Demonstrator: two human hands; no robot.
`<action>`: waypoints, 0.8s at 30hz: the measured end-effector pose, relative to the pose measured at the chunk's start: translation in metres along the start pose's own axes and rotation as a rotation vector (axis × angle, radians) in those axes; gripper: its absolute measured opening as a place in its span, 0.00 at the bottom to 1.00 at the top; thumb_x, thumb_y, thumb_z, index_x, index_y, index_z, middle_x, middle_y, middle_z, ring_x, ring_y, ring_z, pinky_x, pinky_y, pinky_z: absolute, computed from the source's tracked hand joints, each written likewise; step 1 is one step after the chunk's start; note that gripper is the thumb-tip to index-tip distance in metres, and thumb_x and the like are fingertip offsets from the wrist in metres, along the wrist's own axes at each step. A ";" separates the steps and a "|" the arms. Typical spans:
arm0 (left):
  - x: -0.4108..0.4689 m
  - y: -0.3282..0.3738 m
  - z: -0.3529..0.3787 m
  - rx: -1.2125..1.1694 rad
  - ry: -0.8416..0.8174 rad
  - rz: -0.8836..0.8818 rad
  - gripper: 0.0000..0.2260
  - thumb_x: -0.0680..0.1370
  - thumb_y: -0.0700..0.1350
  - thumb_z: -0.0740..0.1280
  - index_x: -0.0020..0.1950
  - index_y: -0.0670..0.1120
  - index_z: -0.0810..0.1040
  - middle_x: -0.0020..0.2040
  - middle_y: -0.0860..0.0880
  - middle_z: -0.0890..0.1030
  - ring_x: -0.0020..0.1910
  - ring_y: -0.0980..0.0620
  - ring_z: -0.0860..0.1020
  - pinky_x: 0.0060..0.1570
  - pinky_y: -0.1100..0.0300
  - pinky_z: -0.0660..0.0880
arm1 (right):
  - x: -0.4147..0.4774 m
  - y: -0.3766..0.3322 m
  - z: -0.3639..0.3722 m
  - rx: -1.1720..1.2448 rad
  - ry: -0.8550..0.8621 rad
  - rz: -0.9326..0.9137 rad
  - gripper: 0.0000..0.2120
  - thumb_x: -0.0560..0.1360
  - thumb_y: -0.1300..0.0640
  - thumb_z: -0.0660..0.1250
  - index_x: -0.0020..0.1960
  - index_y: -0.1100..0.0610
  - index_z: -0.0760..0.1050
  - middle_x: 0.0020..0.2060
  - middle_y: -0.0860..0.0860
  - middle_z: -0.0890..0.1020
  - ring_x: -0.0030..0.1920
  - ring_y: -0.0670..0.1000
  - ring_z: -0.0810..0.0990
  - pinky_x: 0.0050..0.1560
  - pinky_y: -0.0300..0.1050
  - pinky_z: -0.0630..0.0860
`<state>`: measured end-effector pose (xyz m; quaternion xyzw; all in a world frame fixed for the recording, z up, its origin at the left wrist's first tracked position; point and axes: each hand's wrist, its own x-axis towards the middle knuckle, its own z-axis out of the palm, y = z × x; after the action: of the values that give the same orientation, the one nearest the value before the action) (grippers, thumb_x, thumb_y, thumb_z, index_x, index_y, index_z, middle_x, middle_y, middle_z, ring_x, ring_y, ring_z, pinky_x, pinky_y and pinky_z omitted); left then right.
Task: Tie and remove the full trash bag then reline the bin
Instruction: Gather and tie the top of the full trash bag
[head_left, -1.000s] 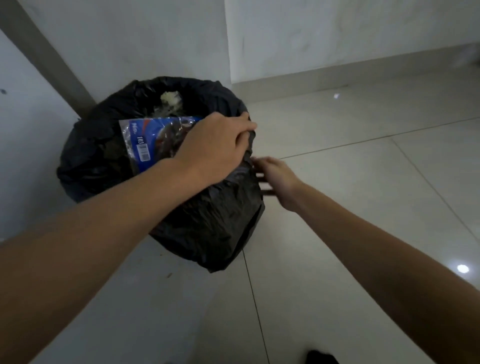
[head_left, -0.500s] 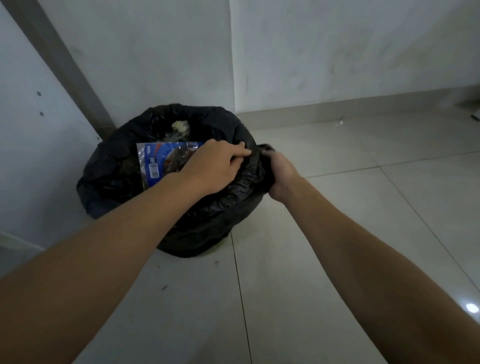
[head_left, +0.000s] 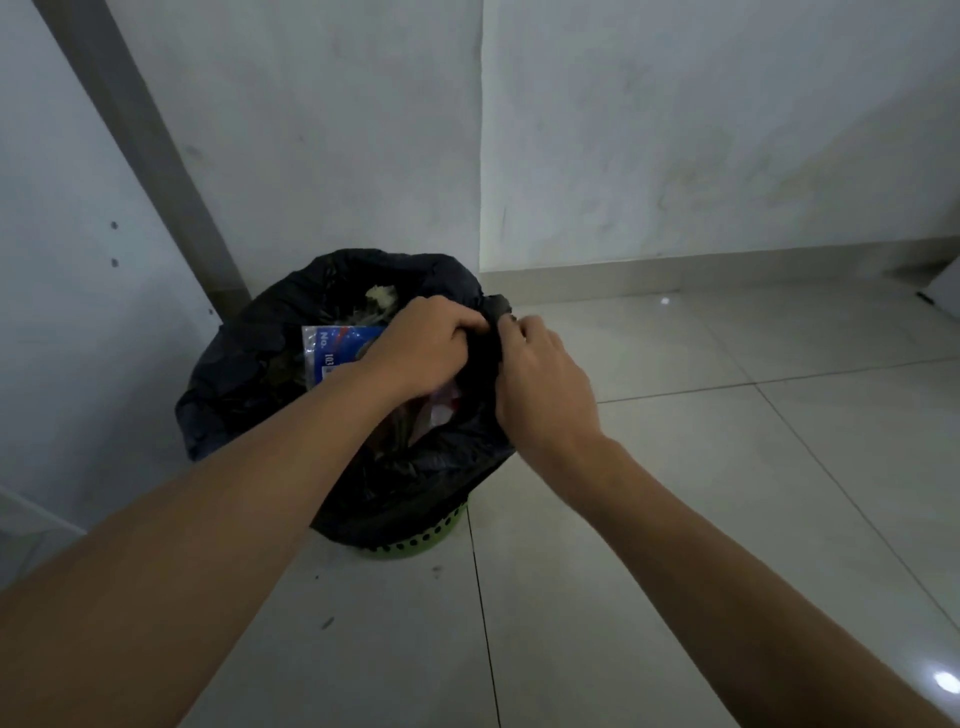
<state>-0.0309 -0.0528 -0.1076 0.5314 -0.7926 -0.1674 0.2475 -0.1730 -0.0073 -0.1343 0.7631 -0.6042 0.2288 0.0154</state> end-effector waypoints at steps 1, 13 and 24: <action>0.003 0.000 -0.001 0.046 0.056 0.015 0.17 0.76 0.35 0.60 0.54 0.46 0.86 0.50 0.48 0.86 0.49 0.50 0.82 0.54 0.55 0.77 | -0.006 -0.004 0.000 0.003 -0.014 -0.026 0.20 0.75 0.63 0.63 0.67 0.60 0.68 0.58 0.57 0.74 0.54 0.58 0.73 0.41 0.46 0.69; 0.071 0.010 -0.019 0.852 -0.563 0.525 0.25 0.78 0.39 0.61 0.72 0.60 0.71 0.74 0.56 0.71 0.72 0.51 0.69 0.66 0.49 0.68 | -0.032 -0.013 0.003 -0.167 -0.238 -0.132 0.29 0.74 0.51 0.65 0.73 0.55 0.63 0.72 0.55 0.62 0.57 0.57 0.70 0.51 0.49 0.70; 0.085 -0.012 -0.057 0.680 -0.421 0.654 0.04 0.76 0.49 0.64 0.43 0.50 0.73 0.49 0.52 0.80 0.57 0.49 0.76 0.54 0.50 0.74 | -0.029 -0.007 0.003 -0.114 -0.268 -0.128 0.37 0.72 0.49 0.67 0.77 0.56 0.56 0.73 0.53 0.60 0.57 0.57 0.71 0.53 0.50 0.71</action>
<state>-0.0158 -0.1364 -0.0483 0.2609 -0.9596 0.0827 -0.0649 -0.1704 0.0204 -0.1457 0.8217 -0.5628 0.0888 -0.0076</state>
